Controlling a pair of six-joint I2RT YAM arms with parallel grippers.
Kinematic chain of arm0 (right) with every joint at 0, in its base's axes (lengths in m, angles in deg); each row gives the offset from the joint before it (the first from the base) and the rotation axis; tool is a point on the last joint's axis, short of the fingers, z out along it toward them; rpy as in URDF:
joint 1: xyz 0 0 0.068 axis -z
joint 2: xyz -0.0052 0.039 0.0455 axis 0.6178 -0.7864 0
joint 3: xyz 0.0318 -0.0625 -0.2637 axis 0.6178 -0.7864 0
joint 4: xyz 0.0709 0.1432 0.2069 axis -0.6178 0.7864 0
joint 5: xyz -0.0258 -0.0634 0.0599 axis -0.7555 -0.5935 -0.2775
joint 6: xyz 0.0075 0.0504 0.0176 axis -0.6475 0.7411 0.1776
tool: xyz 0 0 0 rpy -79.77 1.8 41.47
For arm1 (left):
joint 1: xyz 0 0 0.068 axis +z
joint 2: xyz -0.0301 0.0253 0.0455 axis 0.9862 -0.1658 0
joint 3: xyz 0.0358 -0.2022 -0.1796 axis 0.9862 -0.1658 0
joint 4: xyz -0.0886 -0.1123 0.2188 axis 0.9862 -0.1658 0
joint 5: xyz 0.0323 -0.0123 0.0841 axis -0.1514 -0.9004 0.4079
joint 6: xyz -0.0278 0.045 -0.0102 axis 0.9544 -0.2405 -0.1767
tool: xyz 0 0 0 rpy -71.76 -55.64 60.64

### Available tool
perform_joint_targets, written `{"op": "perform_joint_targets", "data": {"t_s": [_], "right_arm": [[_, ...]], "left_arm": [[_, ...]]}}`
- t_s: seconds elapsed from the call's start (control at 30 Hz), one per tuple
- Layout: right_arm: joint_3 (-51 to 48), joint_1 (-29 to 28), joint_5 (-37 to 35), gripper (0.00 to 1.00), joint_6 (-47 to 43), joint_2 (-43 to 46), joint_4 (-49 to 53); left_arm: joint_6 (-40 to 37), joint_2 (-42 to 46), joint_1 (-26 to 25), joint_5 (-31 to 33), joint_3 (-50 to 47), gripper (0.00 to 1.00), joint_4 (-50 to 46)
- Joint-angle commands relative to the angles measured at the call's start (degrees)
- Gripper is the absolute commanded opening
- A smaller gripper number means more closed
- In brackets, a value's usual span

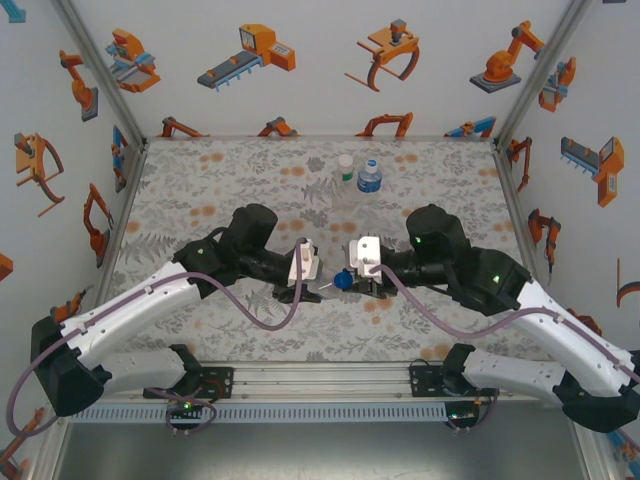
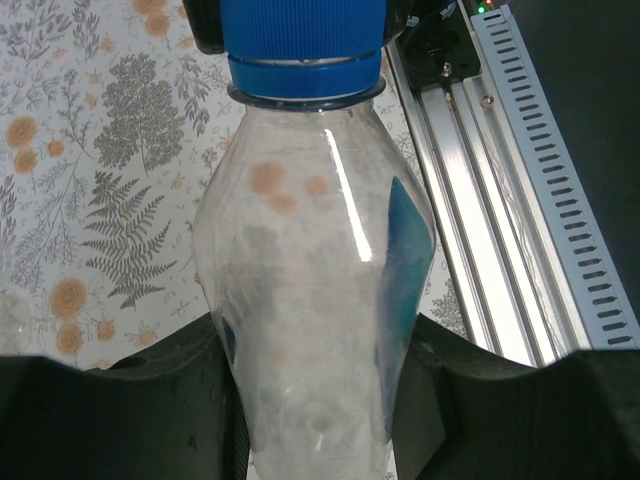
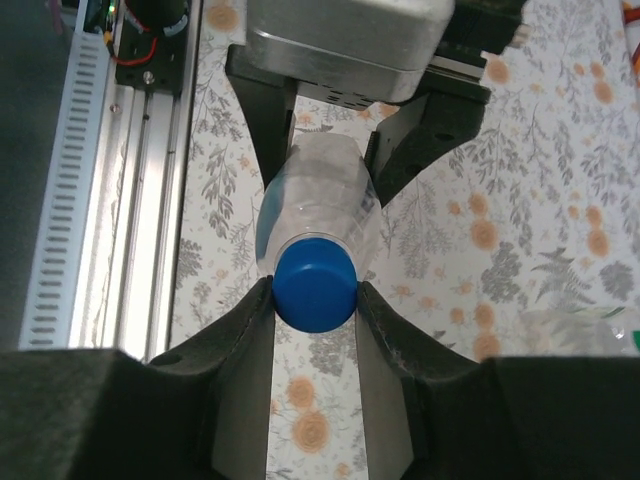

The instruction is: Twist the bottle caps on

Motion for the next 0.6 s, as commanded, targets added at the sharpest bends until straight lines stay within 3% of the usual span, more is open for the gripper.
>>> {"op": "perform_joint_targets", "data": {"t_s": [0.0,0.1,0.23,0.5,0.57], "right_arm": [[-1.94,-0.02,-2.61,0.18,10.48,0.56,-6.51],[-4.23,-0.03,-10.37,0.00,25.11,1.58,-10.70],[-6.45,-0.02,-23.04,0.00,48.06,2.58,-12.67],[-8.19,0.01,-39.60,0.00,90.58,2.02,-8.65],[-8.74,-0.02,-41.65,0.00,97.74,1.90,-8.10]], "left_arm": [[0.74,0.55,-0.37,0.80,0.30,0.00,1.76],[1.20,-0.28,-0.38,3.04,-0.39,0.00,3.37],[1.61,-1.87,-0.37,3.88,-1.12,0.00,6.93],[1.38,-5.13,-0.41,4.92,-0.10,0.00,8.81],[1.63,-5.25,-0.37,5.12,-0.01,0.00,8.78]]}}
